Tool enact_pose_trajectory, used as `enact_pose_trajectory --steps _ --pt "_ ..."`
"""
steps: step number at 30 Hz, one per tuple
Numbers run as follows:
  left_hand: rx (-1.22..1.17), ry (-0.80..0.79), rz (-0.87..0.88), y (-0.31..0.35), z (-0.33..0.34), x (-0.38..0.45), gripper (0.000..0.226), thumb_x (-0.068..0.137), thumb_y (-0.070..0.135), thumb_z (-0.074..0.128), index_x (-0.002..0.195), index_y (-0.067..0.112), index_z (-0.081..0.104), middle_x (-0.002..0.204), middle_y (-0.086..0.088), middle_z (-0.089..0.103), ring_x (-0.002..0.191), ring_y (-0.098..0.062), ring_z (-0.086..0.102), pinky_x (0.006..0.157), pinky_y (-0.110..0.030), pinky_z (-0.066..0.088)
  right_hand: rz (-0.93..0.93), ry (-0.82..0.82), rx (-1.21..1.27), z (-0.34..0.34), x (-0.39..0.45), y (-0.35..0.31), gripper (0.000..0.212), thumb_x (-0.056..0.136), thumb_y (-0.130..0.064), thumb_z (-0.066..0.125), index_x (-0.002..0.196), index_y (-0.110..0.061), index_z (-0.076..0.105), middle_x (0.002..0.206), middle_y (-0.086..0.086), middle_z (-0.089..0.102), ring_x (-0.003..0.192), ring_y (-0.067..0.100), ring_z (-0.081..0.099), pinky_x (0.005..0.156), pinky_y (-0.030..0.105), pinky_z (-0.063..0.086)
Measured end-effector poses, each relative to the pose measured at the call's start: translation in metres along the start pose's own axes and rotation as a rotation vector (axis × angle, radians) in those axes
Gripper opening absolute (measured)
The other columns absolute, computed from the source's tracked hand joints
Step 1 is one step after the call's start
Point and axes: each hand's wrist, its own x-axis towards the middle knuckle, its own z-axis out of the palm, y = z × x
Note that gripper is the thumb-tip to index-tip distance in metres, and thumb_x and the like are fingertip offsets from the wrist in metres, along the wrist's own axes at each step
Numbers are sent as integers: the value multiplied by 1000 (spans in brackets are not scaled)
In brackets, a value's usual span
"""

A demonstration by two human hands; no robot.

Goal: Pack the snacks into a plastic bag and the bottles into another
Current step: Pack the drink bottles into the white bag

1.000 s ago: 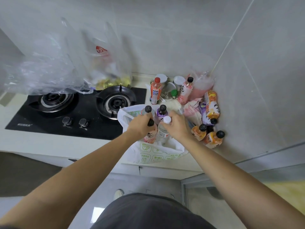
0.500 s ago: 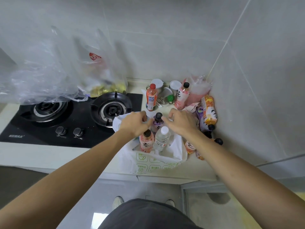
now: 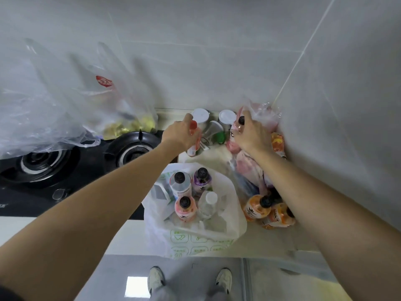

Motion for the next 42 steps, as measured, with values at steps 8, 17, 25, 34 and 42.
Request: enact_pose_trajectory --steps 8,17,25,34,42 --pt "64 -66 -25 -1 25 37 26 98 36 43 117 19 48 94 -11 60 82 -35 52 67 -36 37 22 -73 2 17 33 22 42 102 -52 46 127 -18 46 108 15 66 99 42 66 67 39 43" --pt "4 -21 64 -6 37 15 27 96 28 53 115 12 42 85 -15 60 75 -38 54 57 -38 38 -59 -53 83 34 11 14 31 99 -33 55 117 -10 46 90 18 67 81 42 66 63 44 53" --pt "-139 100 22 -11 8 -17 24 93 30 59 102 12 47 83 -11 59 76 -38 54 60 -42 45 -60 -2 161 10 -12 -1 29 97 -37 60 105 -12 47 91 16 68 82 41 67 66 48 57" --pt "-213 245 29 -20 -42 -73 22 89 30 65 96 12 53 81 -3 60 76 -34 59 65 -40 52 -81 70 363 -42 -54 -25 28 88 -34 66 103 -12 55 96 13 67 91 38 62 67 36 40" --pt "-210 330 44 -24 -64 -132 23 89 31 66 95 12 54 74 0 59 67 -26 56 58 -34 42 -90 103 425 -63 -105 -33 20 84 -32 66 96 -18 60 89 4 68 85 29 61 59 32 36"
